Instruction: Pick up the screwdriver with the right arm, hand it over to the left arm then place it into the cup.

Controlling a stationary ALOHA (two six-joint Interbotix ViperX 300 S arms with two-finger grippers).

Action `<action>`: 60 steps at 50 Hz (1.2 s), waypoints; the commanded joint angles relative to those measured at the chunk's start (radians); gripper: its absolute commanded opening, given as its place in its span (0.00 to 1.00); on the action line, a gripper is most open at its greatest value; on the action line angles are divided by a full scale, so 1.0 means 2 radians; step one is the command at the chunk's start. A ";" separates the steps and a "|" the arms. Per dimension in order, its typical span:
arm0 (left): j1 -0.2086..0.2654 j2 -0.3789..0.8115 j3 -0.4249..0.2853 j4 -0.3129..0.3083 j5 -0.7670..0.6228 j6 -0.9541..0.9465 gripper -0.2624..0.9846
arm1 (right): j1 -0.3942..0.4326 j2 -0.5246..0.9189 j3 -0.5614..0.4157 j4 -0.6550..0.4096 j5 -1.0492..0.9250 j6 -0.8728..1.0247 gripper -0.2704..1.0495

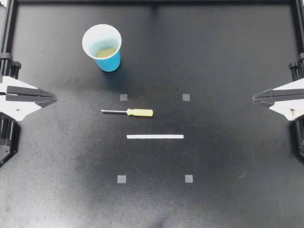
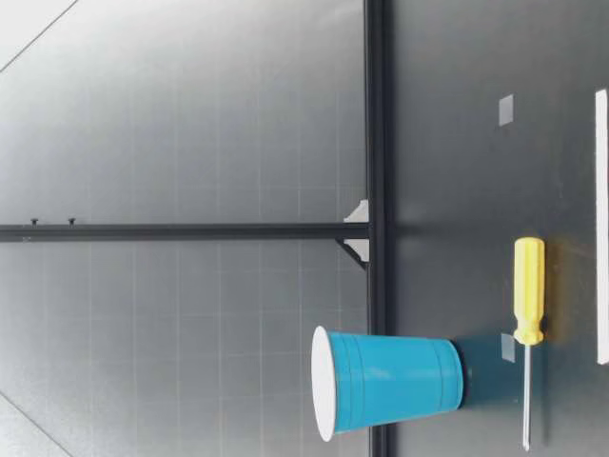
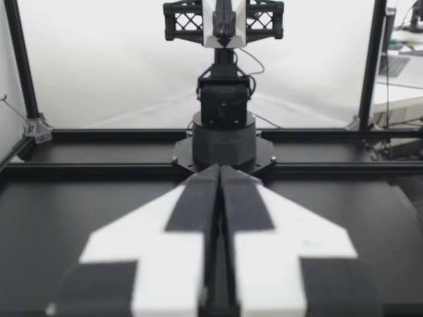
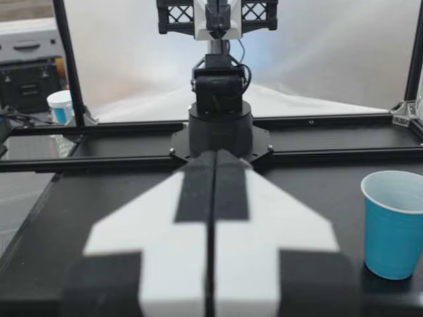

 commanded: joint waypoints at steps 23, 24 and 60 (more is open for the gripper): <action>0.010 -0.002 0.018 -0.001 -0.044 -0.003 0.30 | -0.028 0.116 -0.041 0.041 -0.031 0.012 0.24; 0.011 -0.002 0.019 -0.001 -0.047 -0.004 0.30 | -0.031 0.127 -0.046 0.042 -0.028 0.012 0.24; 0.011 -0.002 0.041 -0.001 -0.060 0.001 0.30 | -0.057 0.472 -0.361 -0.005 0.278 0.007 0.65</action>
